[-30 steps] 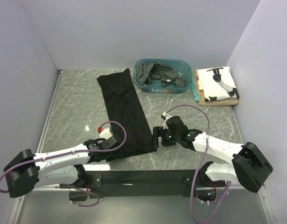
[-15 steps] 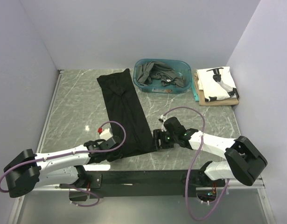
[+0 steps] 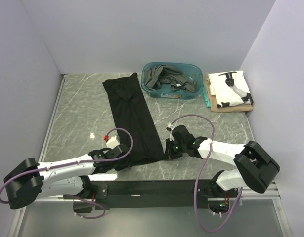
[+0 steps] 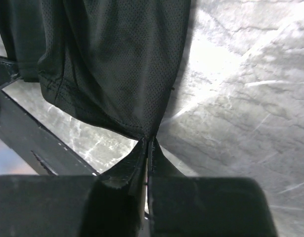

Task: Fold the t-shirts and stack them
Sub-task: Fold the tshirt

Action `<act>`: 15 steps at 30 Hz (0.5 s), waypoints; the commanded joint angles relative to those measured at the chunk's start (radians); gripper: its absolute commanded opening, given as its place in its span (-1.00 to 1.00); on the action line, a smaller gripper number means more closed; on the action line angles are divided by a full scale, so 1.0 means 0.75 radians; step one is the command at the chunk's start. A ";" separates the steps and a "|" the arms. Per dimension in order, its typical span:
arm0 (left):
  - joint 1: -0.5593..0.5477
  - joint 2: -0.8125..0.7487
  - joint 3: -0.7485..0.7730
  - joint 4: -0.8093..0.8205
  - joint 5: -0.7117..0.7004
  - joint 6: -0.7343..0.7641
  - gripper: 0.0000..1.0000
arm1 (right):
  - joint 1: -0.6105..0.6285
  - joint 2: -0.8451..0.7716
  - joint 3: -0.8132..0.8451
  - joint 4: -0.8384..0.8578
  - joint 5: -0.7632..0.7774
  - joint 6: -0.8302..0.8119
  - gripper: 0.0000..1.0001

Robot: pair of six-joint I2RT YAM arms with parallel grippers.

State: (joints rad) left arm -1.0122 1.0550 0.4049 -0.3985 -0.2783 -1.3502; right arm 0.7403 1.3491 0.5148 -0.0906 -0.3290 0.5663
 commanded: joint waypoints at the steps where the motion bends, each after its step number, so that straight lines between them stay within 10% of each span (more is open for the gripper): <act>1: -0.006 -0.010 -0.055 0.024 0.029 -0.040 -0.99 | 0.007 -0.046 -0.007 0.000 0.058 -0.015 -1.00; 15: -0.143 0.052 0.039 -0.104 0.050 -0.104 -0.99 | 0.040 -0.242 -0.126 0.004 0.011 0.026 -1.00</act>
State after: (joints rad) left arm -1.0801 1.0733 0.4034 -0.3588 -0.2527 -1.3880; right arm 0.7467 1.2190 0.4431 -0.0933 -0.3080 0.5682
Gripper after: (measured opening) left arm 0.015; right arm 0.010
